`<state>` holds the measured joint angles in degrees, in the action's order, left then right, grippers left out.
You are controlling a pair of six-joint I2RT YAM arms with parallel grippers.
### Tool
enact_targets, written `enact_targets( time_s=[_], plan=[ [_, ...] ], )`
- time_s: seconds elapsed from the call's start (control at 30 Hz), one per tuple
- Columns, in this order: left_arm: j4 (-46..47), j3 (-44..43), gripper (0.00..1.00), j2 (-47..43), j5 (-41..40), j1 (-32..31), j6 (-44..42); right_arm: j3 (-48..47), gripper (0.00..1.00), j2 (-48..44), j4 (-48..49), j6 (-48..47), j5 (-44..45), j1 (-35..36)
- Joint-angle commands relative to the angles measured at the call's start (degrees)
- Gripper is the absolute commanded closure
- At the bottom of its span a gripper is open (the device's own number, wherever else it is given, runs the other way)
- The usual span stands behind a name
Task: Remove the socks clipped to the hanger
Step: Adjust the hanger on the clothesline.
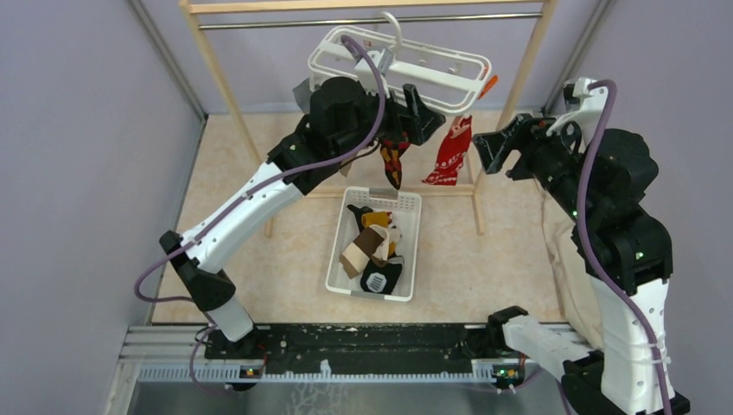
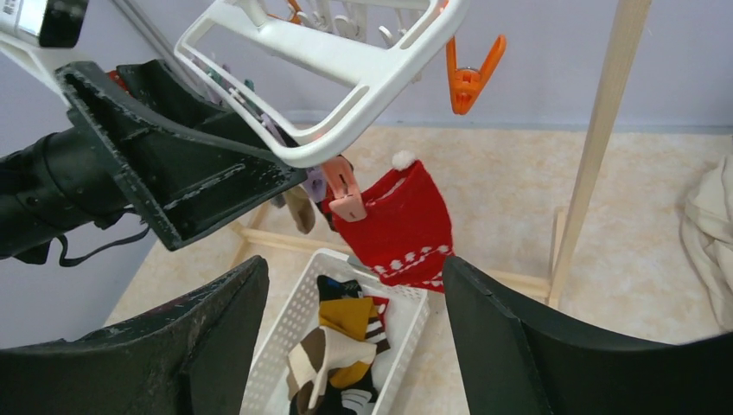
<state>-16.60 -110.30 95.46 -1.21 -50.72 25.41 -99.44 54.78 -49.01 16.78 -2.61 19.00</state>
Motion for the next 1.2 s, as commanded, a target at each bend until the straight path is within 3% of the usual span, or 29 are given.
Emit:
enact_targets(
  time_s=[0.0,0.53,1.17],
  plan=[
    [0.9,-4.2,0.01,3.1,-3.0,-0.3,-2.2,-1.1,0.25,-2.3,-0.8,-1.4,2.1,0.3],
    [2.2,-12.5,0.01,11.3,-6.2,1.1,-5.0,3.3,0.23,-4.9,-1.3,-1.8,2.3,0.4],
    [10.4,-12.7,0.01,14.8,-4.4,3.9,-4.4,7.5,0.22,-6.5,-0.2,-0.9,1.1,0.4]
  ],
)
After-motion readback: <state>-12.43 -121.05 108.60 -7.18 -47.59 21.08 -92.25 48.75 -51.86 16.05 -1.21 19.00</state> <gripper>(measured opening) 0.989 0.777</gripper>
